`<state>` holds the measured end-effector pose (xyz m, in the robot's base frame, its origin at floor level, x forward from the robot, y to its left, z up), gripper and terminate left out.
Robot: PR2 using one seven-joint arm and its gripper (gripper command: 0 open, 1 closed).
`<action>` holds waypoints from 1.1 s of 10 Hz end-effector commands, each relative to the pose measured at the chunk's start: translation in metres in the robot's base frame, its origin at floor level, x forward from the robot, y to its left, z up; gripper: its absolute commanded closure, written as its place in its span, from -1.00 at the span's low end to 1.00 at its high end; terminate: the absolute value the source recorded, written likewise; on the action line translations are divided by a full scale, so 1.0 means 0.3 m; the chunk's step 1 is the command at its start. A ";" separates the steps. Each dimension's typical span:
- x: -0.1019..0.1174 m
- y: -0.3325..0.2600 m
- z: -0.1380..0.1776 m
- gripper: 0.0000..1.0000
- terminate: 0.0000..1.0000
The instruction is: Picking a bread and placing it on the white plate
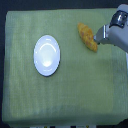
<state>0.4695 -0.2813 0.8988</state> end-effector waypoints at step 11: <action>0.246 0.088 -0.129 -1.00 -1.00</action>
<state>0.5006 -0.2669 0.8823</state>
